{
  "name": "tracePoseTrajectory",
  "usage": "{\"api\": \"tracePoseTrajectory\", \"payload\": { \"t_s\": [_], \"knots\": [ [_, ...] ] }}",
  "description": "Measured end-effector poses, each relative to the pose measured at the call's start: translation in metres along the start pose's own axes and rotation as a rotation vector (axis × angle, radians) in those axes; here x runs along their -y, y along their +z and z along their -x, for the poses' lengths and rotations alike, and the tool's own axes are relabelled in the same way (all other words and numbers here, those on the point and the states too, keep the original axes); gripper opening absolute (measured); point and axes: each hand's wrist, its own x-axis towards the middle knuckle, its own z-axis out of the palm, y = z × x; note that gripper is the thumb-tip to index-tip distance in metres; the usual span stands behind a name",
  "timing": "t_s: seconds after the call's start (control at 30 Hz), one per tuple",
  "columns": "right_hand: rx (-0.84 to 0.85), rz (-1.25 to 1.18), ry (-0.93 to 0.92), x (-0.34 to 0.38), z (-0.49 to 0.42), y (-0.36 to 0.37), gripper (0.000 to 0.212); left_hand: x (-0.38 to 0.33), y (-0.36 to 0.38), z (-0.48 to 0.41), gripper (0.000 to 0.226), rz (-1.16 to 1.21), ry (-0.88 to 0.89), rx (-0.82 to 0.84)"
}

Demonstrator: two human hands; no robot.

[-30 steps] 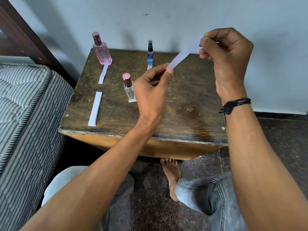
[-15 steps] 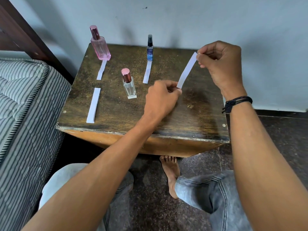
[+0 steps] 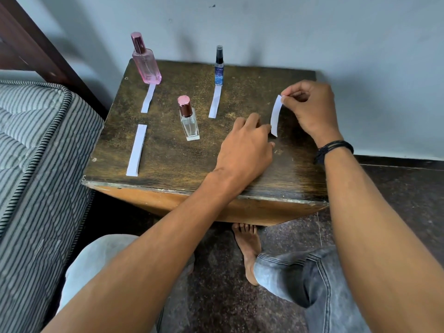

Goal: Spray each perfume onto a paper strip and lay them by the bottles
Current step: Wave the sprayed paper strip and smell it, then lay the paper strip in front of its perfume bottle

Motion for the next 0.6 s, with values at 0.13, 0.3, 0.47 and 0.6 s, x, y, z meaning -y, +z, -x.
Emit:
{"api": "tracePoseTrajectory", "payload": {
  "t_s": [0.13,0.3,0.47,0.6],
  "knots": [
    [-0.019,0.036,0.013,-0.002,-0.002,0.001,0.010,0.000,0.001,0.001,0.039,-0.065,0.111,0.030],
    [-0.022,0.063,0.027,-0.002,-0.003,0.003,0.012,-0.002,0.008,0.001,0.044,-0.156,0.170,0.081],
    [-0.016,0.076,0.048,0.000,-0.004,-0.002,0.017,-0.006,0.008,-0.008,0.048,-0.131,0.134,0.108],
    [-0.051,0.096,0.066,-0.002,-0.004,-0.013,0.017,-0.007,0.007,-0.011,0.050,-0.106,0.114,0.132]
  ]
}}
